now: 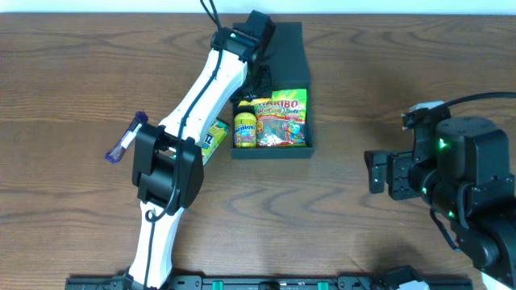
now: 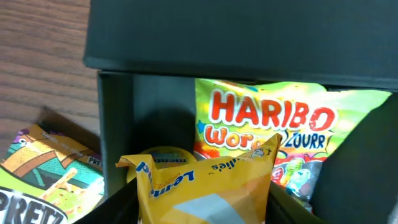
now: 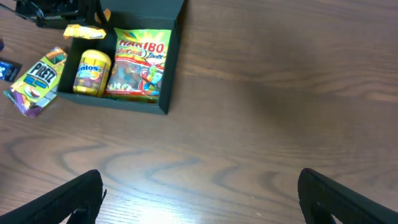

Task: Pack container
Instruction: 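Carry the orange packet right and drop it into the black box, then move the left gripper to the Pretz box and grasp it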

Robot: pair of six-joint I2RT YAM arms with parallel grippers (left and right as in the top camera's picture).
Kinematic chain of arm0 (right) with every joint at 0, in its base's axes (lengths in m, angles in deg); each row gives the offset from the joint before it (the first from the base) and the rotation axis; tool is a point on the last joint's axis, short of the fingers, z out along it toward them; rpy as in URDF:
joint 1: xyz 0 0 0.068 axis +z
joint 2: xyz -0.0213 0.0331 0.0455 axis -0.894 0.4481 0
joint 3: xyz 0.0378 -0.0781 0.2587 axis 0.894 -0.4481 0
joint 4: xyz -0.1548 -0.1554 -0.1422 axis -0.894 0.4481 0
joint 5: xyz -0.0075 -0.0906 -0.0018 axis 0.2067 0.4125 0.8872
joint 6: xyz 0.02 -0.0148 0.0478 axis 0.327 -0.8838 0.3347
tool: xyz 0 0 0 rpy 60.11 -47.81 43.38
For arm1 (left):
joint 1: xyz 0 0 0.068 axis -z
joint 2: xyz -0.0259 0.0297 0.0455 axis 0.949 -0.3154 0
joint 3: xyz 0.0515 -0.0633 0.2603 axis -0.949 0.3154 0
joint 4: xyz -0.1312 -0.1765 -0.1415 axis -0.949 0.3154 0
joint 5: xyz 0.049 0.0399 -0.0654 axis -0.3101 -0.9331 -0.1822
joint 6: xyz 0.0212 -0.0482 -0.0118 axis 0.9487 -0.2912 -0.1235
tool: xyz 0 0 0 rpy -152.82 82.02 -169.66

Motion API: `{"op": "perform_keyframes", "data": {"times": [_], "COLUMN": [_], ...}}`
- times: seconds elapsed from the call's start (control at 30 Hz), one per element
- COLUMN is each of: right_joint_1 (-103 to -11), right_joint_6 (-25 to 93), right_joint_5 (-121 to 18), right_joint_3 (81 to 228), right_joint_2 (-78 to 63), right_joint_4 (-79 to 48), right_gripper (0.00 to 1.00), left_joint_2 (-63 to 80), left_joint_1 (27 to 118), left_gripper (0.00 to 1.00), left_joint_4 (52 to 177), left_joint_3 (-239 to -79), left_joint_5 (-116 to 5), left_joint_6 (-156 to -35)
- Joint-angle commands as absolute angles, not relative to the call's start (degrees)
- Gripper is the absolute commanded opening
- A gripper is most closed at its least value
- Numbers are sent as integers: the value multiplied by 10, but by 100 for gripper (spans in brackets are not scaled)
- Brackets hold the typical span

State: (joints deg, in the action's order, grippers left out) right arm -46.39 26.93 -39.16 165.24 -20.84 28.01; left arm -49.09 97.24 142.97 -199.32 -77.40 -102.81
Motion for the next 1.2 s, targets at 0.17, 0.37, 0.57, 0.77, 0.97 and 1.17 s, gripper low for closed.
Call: {"op": "perform_keyframes", "data": {"times": [0.17,0.37,0.57,0.77,0.97,1.17], "right_joint_1": [-469,-469,-469,-469,-469,-469], "right_joint_6": [261,261,261,261,261,261], "right_joint_5": [-388,-388,-388,-388,-388,-388], "right_joint_3": [1652,1652,1652,1652,1652,1652], "right_joint_2": [-211,-211,-211,-211,-211,-211], "right_joint_4": [281,281,281,281,281,281], "right_gripper": [99,99,99,99,99,99], "left_joint_2": [-487,-473,-413,-345,-313,-316], "left_joint_1": [963,962,947,914,845,804], "left_gripper": [80,75,76,79,79,79], "left_joint_4": [1429,1430,1453,1499,1543,1562], "left_joint_3": [-1990,-1994,-1997,-1997,-1997,-1990], "left_joint_5": [-792,-777,-877,-965,-958,-861], "left_joint_6": [-1032,-1025,-1024,-989,-983,-769]}}
